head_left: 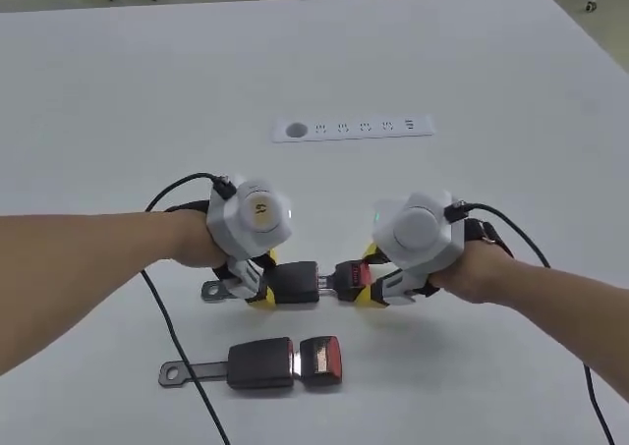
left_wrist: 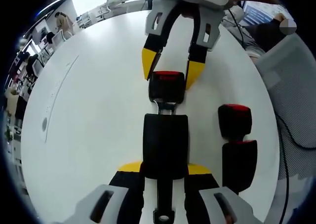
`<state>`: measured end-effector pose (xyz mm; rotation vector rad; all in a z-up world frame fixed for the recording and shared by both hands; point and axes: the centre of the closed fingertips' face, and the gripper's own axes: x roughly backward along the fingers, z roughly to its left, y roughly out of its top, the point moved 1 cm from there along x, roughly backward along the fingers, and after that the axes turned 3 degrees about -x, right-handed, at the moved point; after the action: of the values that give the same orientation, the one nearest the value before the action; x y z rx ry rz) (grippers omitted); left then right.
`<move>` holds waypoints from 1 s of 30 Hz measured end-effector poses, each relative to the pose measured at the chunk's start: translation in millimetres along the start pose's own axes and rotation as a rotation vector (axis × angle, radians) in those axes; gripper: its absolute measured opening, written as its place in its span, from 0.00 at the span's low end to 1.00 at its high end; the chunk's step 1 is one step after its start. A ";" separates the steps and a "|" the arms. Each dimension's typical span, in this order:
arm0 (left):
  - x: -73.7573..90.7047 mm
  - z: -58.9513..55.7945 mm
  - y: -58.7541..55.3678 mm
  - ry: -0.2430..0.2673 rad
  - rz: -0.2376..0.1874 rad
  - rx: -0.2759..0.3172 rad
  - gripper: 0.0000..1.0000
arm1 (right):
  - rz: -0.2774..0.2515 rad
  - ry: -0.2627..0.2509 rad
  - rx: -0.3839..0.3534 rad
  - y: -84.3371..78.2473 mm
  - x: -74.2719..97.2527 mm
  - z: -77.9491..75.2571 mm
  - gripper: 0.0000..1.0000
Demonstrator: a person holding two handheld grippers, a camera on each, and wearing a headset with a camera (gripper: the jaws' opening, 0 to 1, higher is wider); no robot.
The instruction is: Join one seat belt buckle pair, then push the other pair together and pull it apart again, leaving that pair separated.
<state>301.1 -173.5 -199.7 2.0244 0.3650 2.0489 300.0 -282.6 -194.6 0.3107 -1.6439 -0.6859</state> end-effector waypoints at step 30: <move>-0.3 -2.0 1.0 0.004 -0.014 0.011 0.31 | 0.023 0.012 0.008 -24.4 16.1 -7.9 0.29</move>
<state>299.1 -174.6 -199.7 2.0188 0.3904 2.0469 300.2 -312.9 -195.7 0.3011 -1.6369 -0.6593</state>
